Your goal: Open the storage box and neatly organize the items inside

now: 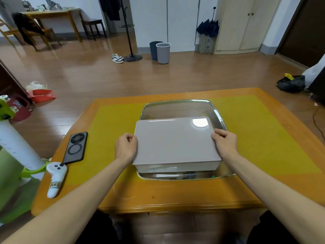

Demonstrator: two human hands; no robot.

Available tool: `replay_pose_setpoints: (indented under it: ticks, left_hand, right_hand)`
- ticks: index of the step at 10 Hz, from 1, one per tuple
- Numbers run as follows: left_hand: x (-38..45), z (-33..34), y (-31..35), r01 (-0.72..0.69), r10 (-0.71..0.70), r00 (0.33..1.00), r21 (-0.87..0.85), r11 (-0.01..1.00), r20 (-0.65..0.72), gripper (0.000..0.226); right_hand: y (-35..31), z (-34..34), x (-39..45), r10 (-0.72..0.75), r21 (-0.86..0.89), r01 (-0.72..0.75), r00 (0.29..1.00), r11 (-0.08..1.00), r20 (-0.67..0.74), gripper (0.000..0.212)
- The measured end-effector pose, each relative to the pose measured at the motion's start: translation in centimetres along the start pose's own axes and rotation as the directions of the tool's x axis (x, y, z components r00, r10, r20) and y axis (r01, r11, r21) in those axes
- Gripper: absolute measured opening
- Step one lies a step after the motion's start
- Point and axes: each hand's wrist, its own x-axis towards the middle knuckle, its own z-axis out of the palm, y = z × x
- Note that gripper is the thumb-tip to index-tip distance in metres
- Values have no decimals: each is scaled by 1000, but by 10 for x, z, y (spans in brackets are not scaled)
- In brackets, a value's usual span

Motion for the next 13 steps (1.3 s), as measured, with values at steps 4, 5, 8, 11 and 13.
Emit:
replay_pose_setpoints:
  ticks: [4,5,8,11,13]
  left_hand:
    - [2,4,4,-9,8,1000,48,999,19,12]
    - [1,3,4,-50,49,999,78,996,17,14]
    - [1,5,-4,-122,118,992,139,983,37,15]
    - [-4,3,-11,-152,146,988,130,980,51,18]
    - [-7,-15,-3,-140,102,978,207,968,180,14]
  right_hand:
    - [2,-3,6,20,26,-19,1000,999,-8,34]
    - [8,-1,7,9,9,-9,999,1000,-37,25]
    - [14,3,11,16,-36,-19,998,999,-69,27]
    - [14,1,9,-9,-44,7,999,999,-51,24]
    - [4,-12,2,-28,-54,30,999,998,25,22]
